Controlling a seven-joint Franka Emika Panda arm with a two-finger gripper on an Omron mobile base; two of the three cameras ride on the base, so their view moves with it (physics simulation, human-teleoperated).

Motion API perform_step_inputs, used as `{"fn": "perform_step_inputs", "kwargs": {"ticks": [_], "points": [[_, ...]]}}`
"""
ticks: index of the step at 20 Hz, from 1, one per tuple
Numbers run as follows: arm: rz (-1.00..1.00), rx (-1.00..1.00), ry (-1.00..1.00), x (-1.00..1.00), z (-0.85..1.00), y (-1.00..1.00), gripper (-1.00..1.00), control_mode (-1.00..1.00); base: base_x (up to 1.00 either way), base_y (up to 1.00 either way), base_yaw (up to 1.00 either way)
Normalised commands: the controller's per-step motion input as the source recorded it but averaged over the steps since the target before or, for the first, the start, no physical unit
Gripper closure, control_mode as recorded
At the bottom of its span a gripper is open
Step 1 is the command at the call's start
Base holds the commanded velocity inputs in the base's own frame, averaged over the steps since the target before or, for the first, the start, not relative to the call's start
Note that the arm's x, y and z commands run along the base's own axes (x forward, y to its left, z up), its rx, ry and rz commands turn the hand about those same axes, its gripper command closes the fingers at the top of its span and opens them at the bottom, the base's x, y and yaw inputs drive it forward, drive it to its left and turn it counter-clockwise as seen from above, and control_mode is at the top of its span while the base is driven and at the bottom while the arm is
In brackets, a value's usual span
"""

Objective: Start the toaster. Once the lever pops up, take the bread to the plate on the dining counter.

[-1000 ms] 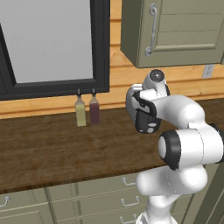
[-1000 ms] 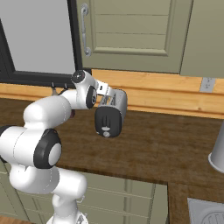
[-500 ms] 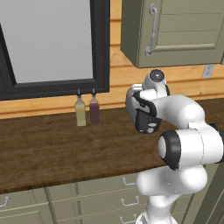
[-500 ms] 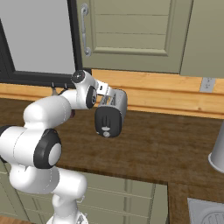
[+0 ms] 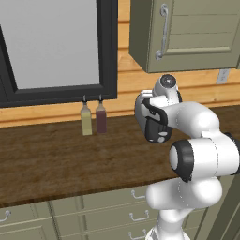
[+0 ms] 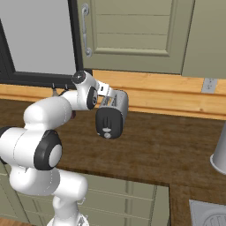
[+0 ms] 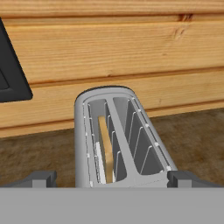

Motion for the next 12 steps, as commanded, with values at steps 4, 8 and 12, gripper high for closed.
{"fn": "perform_step_inputs", "kwargs": {"ticks": [4, 8, 12], "points": [[0.00, 0.00, 0.00, 0.00, 0.00, 0.00, -1.00, -1.00, 0.00, 0.00, 0.00], [0.00, 0.00, 0.00, 0.00, 0.00, 0.00, -1.00, -1.00, 0.00, 0.00, 0.00], [0.00, 0.00, 0.00, 0.00, 0.00, 0.00, -1.00, -1.00, 0.00, 0.00, 0.00]]}}
